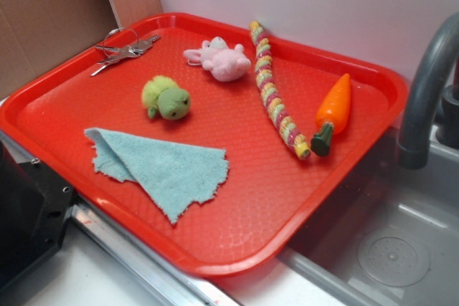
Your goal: Grab the silver keys.
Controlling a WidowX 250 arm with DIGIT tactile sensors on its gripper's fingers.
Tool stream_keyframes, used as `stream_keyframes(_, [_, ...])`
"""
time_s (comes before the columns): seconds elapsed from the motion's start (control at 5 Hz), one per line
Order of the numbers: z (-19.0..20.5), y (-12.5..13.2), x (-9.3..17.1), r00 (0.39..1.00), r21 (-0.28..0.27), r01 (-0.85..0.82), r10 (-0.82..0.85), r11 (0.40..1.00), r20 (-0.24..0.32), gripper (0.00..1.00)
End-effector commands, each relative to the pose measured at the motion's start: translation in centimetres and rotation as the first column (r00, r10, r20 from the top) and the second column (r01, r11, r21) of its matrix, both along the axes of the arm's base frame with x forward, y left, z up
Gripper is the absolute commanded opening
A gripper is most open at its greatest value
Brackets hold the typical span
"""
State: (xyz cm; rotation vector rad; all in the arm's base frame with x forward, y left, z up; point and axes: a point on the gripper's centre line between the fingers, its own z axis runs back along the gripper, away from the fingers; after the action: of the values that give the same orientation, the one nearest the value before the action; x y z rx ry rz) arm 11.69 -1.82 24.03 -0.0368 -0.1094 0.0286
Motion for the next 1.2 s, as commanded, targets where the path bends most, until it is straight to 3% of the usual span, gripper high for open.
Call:
stream_keyframes(0.0, [0.0,0.0,0.0,1.000,0.000,0.000,0.000,1.000,0.000,1.00])
stream_keyframes(0.2, [-1.6,4.5,4.9,0.998,0.075,0.050,-0.053,0.996,0.028,1.00])
stream_keyframes(0.4, [-5.1,9.1,9.9,0.998,0.105,0.053,-0.056,0.993,0.032,1.00])
stream_keyframes(0.6, [-8.3,11.2,13.8,0.994,0.076,0.086,-0.090,0.993,0.064,1.00])
stream_keyframes(0.8, [-10.7,11.2,15.4,0.995,0.080,0.067,-0.073,0.995,0.073,1.00])
stream_keyframes(1.0, [-12.1,11.2,14.6,0.996,0.092,0.057,-0.063,0.994,0.059,1.00])
